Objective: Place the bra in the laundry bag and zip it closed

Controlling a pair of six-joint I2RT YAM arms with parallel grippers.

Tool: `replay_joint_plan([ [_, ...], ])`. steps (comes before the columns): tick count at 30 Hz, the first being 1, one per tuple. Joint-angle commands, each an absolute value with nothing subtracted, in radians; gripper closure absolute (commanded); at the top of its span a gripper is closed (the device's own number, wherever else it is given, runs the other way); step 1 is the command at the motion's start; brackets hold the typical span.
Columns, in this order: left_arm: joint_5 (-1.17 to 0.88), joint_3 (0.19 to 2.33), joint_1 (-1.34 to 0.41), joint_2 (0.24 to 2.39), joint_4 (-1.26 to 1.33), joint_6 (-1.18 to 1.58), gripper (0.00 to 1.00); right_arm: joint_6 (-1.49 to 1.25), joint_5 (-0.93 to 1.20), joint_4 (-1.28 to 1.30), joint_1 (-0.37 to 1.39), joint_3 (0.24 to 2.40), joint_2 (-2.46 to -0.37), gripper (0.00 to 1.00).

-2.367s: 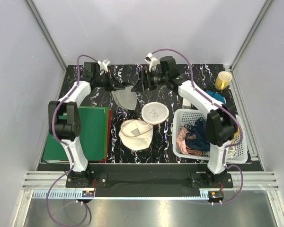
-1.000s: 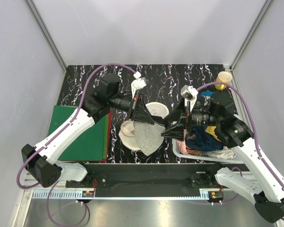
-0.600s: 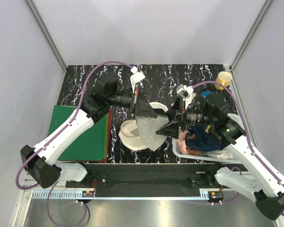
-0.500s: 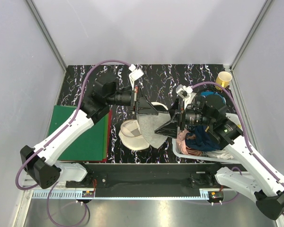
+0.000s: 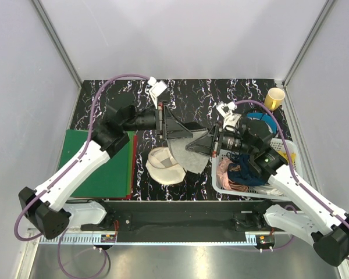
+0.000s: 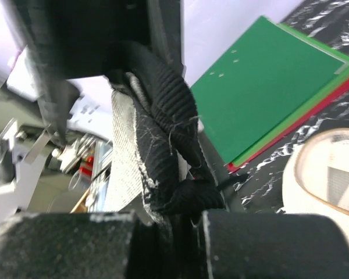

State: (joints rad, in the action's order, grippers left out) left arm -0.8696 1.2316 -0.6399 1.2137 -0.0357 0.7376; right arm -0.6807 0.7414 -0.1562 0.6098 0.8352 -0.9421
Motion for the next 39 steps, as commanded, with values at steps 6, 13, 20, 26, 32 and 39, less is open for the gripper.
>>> replay_joint_plan([
  [6, -0.335, 1.184, -0.391, 0.951, -0.520, 0.638, 0.19, -0.627, 0.407, -0.062, 0.618, 0.870, -0.979, 1.00],
  [13, -0.324, 0.873, -0.330, 0.954, -0.560, 0.842, 0.29, -0.632, 0.144, -0.046, 0.617, 0.948, -1.136, 1.00],
  [20, -0.213, 0.764, -0.331, 1.066, -0.480, 0.991, 0.38, -0.681, 0.175, -0.215, 0.617, 1.034, -1.350, 1.00],
  [26, -0.172, 0.744, -0.331, 1.193, -0.406, 1.066, 0.50, -0.738, 0.189, -0.271, 0.617, 1.049, -1.457, 1.00],
  [32, -0.118, 0.706, -0.330, 1.288, -0.347, 1.106, 0.51, -0.824, 0.170, -0.339, 0.623, 1.023, -1.523, 1.00],
  [39, -0.130, 0.718, -0.331, 1.400, -0.284, 1.097, 0.61, -0.917, 0.173, -0.433, 0.640, 1.022, -1.611, 1.00],
])
